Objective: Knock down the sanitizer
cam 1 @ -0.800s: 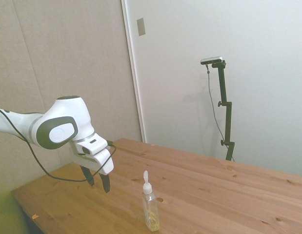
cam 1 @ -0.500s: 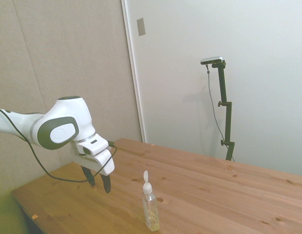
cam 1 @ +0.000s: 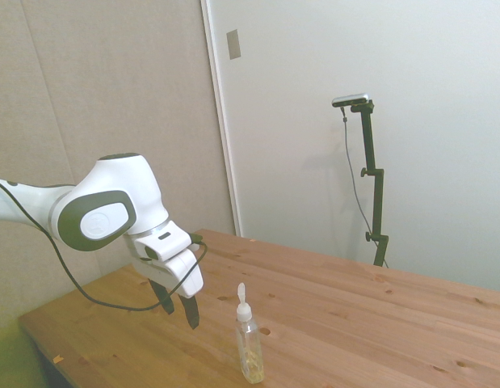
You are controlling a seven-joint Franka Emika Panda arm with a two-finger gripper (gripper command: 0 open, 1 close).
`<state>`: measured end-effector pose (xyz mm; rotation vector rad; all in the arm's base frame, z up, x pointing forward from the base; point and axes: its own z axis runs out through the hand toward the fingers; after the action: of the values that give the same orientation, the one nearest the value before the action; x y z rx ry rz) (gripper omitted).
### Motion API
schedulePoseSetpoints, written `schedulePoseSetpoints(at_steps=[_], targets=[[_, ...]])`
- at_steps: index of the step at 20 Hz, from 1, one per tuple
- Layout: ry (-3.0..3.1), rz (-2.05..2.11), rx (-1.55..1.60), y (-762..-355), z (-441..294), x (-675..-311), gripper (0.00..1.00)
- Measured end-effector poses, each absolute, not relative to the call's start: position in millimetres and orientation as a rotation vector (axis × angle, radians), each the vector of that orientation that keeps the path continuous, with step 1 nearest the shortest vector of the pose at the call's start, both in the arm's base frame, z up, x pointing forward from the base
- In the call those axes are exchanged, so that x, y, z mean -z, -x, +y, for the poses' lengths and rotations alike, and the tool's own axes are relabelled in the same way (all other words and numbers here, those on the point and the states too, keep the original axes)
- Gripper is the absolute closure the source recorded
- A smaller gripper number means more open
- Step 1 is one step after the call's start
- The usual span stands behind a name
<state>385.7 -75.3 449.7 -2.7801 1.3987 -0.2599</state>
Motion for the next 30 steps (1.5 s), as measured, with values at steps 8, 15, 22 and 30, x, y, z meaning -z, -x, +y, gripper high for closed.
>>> schedulePoseSetpoints(at_steps=[8, 15, 22, 30], targets=[[2.743, 1.508, 0.277, -367.0, -131.5, -455.7, 1.00], [2.726, 1.553, 0.284, -373.7, -150.2, -446.9, 1.00], [2.707, 1.593, 0.296, -394.1, -164.6, -438.5, 1.00], [2.636, 1.682, 0.356, -432.4, -185.3, -443.5, 1.00]])
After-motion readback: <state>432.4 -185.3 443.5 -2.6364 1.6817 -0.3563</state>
